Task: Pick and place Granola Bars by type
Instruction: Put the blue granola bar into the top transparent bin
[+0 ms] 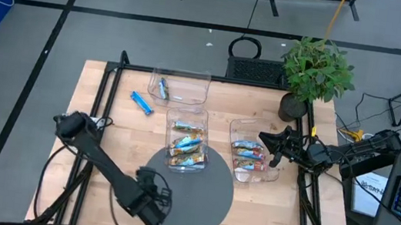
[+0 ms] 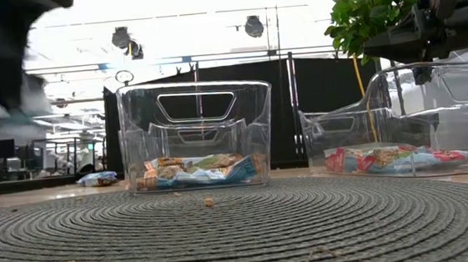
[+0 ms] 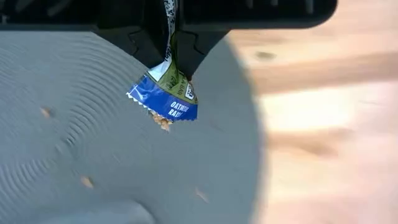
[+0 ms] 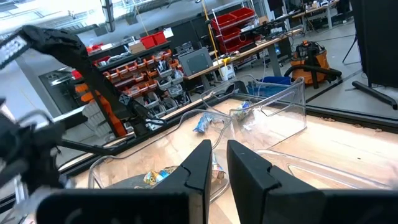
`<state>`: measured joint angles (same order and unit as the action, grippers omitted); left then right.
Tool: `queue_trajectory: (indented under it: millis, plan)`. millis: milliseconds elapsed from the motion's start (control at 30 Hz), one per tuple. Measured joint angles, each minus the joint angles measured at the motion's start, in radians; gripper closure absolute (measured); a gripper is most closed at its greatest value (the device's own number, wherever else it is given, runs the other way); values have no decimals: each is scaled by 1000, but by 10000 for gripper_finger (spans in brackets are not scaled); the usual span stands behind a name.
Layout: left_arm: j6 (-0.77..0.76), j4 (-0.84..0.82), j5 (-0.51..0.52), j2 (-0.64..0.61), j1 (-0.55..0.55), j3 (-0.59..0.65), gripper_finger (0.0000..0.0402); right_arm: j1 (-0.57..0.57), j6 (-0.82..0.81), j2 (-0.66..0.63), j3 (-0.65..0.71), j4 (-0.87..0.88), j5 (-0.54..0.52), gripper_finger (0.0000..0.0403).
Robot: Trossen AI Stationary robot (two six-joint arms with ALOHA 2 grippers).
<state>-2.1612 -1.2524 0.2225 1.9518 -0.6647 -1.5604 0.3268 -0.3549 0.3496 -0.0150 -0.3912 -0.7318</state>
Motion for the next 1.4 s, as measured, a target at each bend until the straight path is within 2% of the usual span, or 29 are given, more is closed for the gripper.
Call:
queue_trajectory:
  millis: [133,267,467,700,967,1100,1267,1400]
  plan:
    - [31,-153,36,-112,-4,1,394,0,0,0,0,0,0,358]
    - [159,-235,111,-222,1,1,394,0,0,0,0,0,0,358]
    - [345,-313,169,-358,16,1,394,0,0,0,0,0,0,358]
    - [527,-319,250,-541,23,77,394,0,0,0,0,0,0,358]
    - [603,-296,269,-805,23,315,394,0,0,0,0,0,0,358]
    - [704,-261,285,-930,23,403,394,0,0,0,0,0,0,358]
    - [887,-266,301,-1027,60,426,394,0,0,0,0,0,0,358]
    - [1047,-272,288,-1071,154,426,394,0,0,0,0,0,0,358]
